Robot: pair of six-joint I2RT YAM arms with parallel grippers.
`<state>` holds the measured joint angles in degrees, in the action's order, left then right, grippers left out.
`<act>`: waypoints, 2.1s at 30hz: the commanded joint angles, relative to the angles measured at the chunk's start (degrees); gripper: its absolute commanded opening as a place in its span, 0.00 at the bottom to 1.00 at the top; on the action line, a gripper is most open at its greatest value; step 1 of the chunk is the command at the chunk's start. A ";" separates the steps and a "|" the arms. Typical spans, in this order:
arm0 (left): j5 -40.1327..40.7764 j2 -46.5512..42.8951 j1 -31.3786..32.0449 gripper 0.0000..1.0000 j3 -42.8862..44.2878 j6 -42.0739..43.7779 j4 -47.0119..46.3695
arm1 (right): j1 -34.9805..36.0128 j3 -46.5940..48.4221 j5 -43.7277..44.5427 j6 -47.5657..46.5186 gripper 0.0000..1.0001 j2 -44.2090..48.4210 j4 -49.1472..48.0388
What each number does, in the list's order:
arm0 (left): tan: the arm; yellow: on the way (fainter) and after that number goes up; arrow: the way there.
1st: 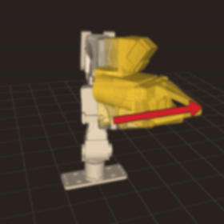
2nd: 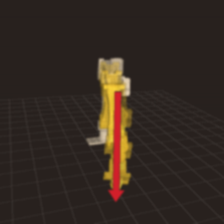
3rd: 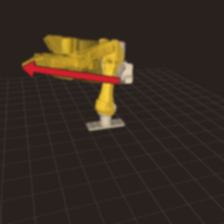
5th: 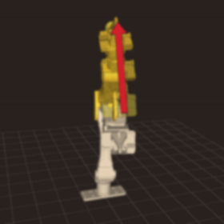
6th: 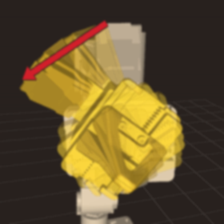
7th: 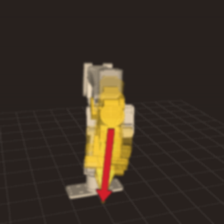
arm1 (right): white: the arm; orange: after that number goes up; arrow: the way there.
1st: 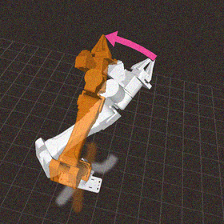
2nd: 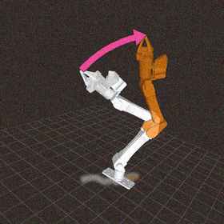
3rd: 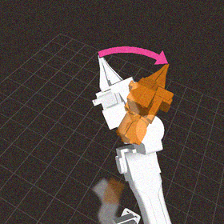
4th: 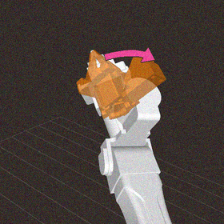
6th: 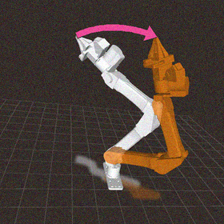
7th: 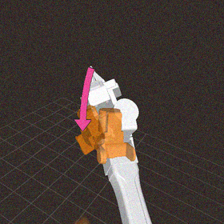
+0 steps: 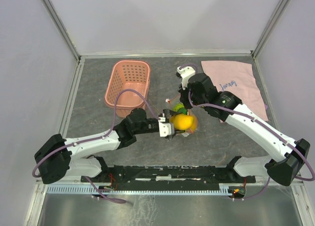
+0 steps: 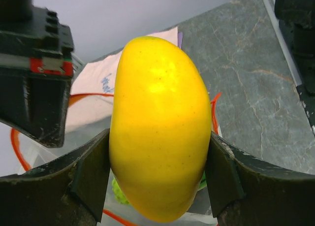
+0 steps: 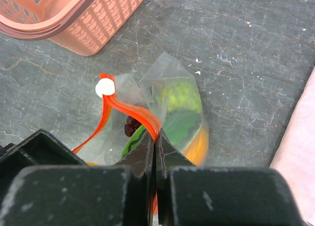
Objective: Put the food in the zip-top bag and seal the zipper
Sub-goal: Place the fake fruit in the zipper food storage bag.
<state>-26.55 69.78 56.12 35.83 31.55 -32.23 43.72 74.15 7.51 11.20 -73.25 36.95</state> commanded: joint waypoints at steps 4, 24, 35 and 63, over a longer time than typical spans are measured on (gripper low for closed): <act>5.11 2.28 0.12 0.39 1.96 5.89 2.81 | -0.22 1.08 -0.65 0.58 0.01 1.62 -3.33; 28.12 4.69 -1.19 0.52 7.81 -19.19 10.15 | -0.21 -0.08 -2.28 1.97 0.02 3.59 -4.78; 44.92 7.50 -1.19 0.58 13.02 -37.65 17.52 | -0.22 -0.61 -5.46 4.18 0.01 2.85 -6.86; 48.09 3.15 -1.19 0.94 18.09 -50.29 32.09 | -0.21 -1.83 -3.66 4.54 0.04 2.65 -8.19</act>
<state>22.26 77.19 55.20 51.05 -15.22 -2.04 43.40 71.61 3.03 15.22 -71.94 32.97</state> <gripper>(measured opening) 0.933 0.036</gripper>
